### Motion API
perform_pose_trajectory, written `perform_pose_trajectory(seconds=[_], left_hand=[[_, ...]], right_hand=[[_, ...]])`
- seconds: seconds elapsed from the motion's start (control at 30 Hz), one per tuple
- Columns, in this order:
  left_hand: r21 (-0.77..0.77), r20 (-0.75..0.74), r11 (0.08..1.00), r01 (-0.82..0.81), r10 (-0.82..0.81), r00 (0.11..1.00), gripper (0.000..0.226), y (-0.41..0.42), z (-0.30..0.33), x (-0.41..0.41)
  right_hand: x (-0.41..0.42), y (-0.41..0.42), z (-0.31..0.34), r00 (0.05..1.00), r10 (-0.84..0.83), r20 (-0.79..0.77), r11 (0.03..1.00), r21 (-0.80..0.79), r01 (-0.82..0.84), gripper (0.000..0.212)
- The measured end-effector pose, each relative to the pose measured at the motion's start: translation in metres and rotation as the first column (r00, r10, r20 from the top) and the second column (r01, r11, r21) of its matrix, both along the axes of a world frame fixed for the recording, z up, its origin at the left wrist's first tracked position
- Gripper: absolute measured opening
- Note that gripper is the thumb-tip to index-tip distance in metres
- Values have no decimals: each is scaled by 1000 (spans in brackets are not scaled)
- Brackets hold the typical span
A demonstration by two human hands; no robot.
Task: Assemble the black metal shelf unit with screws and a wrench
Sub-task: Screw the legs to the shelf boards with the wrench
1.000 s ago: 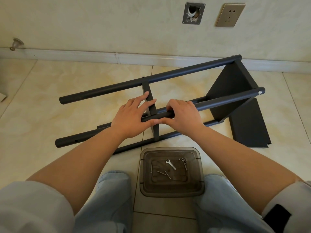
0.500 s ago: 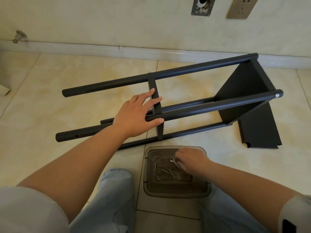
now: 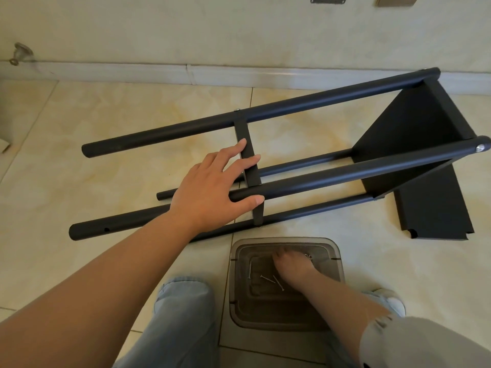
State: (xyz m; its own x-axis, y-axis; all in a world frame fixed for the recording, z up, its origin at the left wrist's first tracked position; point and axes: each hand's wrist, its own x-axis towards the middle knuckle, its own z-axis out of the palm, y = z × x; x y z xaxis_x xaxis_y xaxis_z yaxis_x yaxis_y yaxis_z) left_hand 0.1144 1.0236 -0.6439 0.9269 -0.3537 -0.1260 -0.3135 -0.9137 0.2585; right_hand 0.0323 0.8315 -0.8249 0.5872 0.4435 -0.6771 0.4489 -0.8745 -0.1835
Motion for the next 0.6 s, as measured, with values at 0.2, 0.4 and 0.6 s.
perform_pose_trajectory(seconds=[0.2, 0.4, 0.6], left_hand=[[0, 15, 1000, 0, 0, 1000, 71, 1, -2, 0], [1, 14, 1000, -6, 6, 1000, 71, 0, -2, -1], [-4, 11, 1000, -9, 9, 1000, 71, 0, -1, -1]], right_hand=[[4, 11, -12, 999, -41, 35, 999, 4, 41, 36], [2, 9, -16, 997, -41, 63, 999, -7, 41, 37], [-3, 4, -18, 996, -6, 95, 1000, -4, 6, 40]])
